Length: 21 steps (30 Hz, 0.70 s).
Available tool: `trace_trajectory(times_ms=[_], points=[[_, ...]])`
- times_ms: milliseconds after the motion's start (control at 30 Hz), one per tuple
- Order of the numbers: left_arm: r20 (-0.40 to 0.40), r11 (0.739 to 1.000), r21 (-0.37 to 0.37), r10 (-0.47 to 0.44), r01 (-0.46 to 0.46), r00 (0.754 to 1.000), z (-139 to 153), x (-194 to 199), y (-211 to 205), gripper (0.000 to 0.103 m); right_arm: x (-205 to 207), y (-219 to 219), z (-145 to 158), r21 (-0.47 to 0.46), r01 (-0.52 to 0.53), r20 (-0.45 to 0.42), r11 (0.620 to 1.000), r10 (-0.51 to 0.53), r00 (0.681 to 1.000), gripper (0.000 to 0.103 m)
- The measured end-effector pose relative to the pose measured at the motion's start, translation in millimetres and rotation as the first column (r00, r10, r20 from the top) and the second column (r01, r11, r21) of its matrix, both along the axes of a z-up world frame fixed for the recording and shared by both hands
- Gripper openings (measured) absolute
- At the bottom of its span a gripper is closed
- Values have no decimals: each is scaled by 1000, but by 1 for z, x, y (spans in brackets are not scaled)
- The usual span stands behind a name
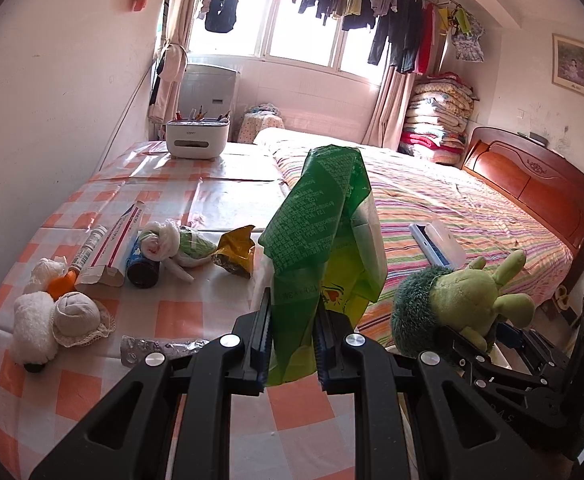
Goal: Collect trash
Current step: 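Carry the plush into the beige bin and open the right tool while the left tool carries the bag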
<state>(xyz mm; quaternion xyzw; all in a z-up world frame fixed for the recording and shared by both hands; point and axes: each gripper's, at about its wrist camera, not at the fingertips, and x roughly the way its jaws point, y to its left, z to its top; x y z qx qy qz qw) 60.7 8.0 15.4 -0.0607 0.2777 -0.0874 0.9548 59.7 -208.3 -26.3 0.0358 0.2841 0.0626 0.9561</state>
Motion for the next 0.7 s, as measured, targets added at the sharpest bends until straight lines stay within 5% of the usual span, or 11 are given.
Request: trace_trajectory(times_ms=[433,700], points=[[-19,992,6,-123,123,992,-4,-12,-44,18,-26,-48,-30,-13,181,-54,983,-181,982,79],[-46,986,17,-165,166,985,-12,-11,-61,18,-43,-57,-18,-9,234,40,972,-233,972,86]])
